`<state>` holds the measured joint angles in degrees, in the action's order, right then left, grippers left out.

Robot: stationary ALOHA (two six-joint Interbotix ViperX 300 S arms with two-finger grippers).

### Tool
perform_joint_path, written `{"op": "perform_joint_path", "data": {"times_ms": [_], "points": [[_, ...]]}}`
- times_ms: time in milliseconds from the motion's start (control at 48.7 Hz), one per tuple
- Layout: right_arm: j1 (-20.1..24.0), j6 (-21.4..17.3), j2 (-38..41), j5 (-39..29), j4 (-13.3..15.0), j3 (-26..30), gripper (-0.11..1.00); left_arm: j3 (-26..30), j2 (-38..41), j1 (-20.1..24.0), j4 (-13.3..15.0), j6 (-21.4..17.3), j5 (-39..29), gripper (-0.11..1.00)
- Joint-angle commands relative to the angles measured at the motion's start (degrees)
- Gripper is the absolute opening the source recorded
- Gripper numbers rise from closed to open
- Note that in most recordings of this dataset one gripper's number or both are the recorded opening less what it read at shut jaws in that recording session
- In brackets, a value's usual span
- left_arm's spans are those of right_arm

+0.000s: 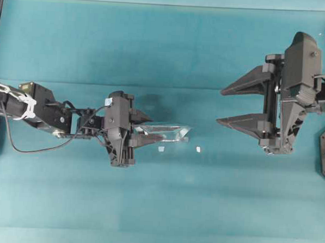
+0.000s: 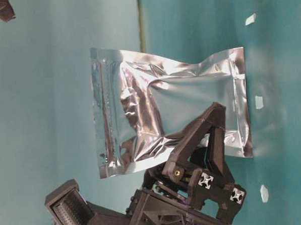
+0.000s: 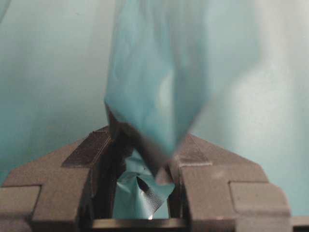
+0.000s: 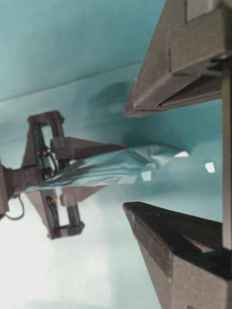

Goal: Hand over the silver zip bag and make it stand upright.

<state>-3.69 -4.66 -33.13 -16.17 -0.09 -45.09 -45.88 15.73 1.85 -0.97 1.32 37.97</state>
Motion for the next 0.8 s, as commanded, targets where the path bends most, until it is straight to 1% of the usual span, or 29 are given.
{"op": "perform_joint_path", "data": {"times_ms": [0, 144, 267, 780], "points": [[0.09, -0.62, -0.26, 0.35, -0.09, 0.53, 0.83, 0.70, -0.70, -0.35, -0.18, -0.53, -0.09, 0.24], [0.09, -0.62, -0.26, 0.35, -0.09, 0.53, 0.83, 0.88, -0.79, -0.44, -0.18, -1.76, -0.09, 0.24], [0.09, -0.70, -0.26, 0.35, -0.09, 0.53, 0.83, 1.05, -0.79, -0.44, -0.18, -1.76, -0.18, 0.22], [0.09, -0.70, -0.26, 0.53, -0.09, 0.18, 0.83, 1.05, -0.79, -0.44, -0.18, -1.58, -0.18, 0.22]]}}
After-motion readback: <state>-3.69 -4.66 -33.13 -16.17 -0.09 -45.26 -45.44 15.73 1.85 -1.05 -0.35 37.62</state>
